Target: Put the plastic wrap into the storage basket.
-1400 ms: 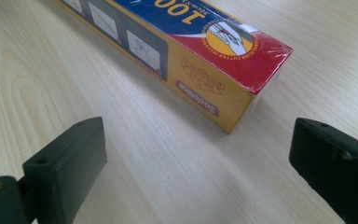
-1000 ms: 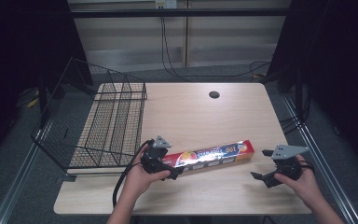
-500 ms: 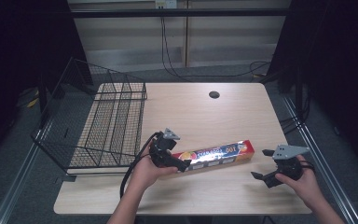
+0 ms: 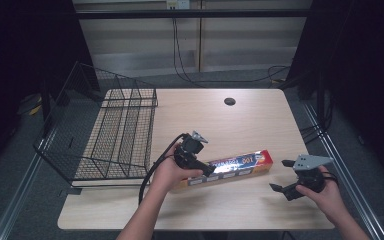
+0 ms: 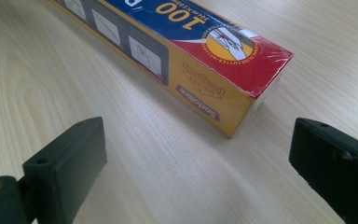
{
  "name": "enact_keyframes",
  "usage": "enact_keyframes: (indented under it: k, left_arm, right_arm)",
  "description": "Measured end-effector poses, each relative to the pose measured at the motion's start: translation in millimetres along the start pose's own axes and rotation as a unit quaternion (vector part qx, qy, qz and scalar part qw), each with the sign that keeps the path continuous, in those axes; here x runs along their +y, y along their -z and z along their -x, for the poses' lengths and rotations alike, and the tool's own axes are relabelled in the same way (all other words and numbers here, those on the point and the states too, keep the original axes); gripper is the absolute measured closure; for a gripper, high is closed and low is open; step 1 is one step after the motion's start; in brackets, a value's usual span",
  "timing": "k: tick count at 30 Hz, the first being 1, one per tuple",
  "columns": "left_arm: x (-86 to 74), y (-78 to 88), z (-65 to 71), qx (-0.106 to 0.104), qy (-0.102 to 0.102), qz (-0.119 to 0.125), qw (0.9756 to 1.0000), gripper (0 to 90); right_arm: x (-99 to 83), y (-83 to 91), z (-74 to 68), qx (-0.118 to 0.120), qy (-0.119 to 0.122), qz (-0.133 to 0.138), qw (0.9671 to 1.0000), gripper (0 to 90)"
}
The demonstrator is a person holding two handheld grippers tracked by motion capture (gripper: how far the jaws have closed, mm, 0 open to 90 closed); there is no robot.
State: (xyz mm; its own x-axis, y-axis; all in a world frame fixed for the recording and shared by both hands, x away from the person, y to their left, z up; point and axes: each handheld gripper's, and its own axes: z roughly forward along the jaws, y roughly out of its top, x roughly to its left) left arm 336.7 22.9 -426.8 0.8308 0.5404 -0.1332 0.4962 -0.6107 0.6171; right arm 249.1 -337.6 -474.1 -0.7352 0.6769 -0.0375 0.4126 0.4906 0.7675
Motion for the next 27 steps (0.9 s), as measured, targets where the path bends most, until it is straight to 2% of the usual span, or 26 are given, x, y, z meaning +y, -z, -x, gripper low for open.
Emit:
enact_keyframes:
  k: [4,5,7,10,13,14,15,21,22,27]
  left_arm:
    - [5.0,-4.9,-2.4,-0.003,-0.003,-0.012,0.9999,15.2]
    - [6.2,-6.1,-2.6,-0.005,0.003,-0.01,0.9999,16.5]
    - [8.8,-7.3,-3.5,-0.009,0.004,-0.011,0.9999,18.3]
    - [12.5,-8.8,-3.1,-0.006,-0.001,-0.01,0.9999,19.2]
    - [14.9,-11.7,-2.8,-0.031,0.0,0.015,0.9994,21.2]
    - [15.7,-12.7,-2.6,-0.036,-0.009,0.024,0.999,21.7]
    - [16.8,-14.0,-2.2,-0.039,-0.007,0.027,0.9989,21.7]
    - [23.4,-22.2,2.7,-0.058,-0.008,0.0,0.9983,23.5]
    - [25.5,-24.4,4.7,-0.056,-0.016,-0.015,0.9982,25.2]
    - [28.0,-29.5,6.8,-0.063,-0.028,-0.026,0.9972,30.0]
  right_arm:
    - [-0.5,0.9,1.3,-0.001,-0.004,0.003,1.0,3.7]
    - [-0.6,1.1,1.7,-0.002,-0.005,0.002,1.0,3.7]
    - [-1.0,1.4,2.2,-0.002,-0.008,0.003,1.0,3.7]
    - [-1.2,1.4,2.7,-0.004,-0.009,0.003,0.9999,3.7]
    - [-1.1,1.5,2.7,-0.003,-0.009,0.004,0.9999,3.7]
    - [-1.0,1.3,2.6,0.0,-0.009,0.003,1.0,3.7]
    - [-1.0,1.3,2.6,0.0,-0.009,0.003,1.0,3.7]
    - [-0.8,1.2,2.4,0.001,-0.007,0.002,1.0,3.7]
    - [-0.8,1.3,2.3,0.001,-0.008,0.002,1.0,3.7]
    - [-0.7,1.3,2.2,0.001,-0.007,0.003,1.0,3.8]
